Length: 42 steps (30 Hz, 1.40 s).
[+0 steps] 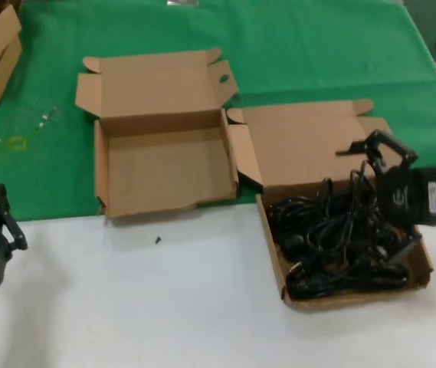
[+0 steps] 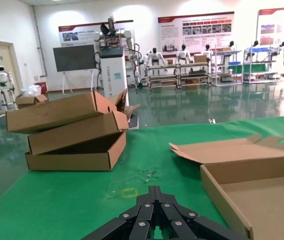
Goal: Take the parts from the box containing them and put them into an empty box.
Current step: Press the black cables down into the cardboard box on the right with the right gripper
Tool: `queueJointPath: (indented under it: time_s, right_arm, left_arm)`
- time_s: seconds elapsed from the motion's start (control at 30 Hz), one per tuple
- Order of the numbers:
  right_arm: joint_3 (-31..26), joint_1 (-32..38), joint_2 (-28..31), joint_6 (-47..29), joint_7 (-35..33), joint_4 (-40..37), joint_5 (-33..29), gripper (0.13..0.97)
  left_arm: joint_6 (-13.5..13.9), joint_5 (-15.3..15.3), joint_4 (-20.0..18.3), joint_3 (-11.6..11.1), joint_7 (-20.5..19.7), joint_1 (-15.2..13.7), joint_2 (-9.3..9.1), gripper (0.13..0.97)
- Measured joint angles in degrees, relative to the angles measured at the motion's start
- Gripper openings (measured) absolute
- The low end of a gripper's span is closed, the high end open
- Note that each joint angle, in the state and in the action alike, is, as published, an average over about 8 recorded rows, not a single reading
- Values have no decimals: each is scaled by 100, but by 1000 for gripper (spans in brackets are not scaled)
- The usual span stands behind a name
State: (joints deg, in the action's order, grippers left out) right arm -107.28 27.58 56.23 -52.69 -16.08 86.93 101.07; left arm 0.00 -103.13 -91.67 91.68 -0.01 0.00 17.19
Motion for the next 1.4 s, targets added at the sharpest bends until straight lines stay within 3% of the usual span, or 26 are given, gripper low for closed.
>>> queueJointPath:
  time_s: [0.23, 0.57, 1.07, 1.4]
  right_arm:
    - [-367, 768, -132, -1003, -1175, -667, -399, 966]
    - [-708, 1466, -560, -1368, -2261, -1541, -995, 966]
    - [-826, 1649, -987, -1200, -3114, -2188, -1311, 926]
    - [-803, 1729, -1065, -1162, -3243, -2410, -1361, 793]
  left_arm:
    - [0, 0, 0, 0, 0, 0, 0, 143]
    - [0, 1, 0, 0, -1, 0, 0, 143]
    - [0, 1, 0, 0, -3, 0, 0, 143]
    - [0, 2, 0, 0, -3, 0, 0, 143]
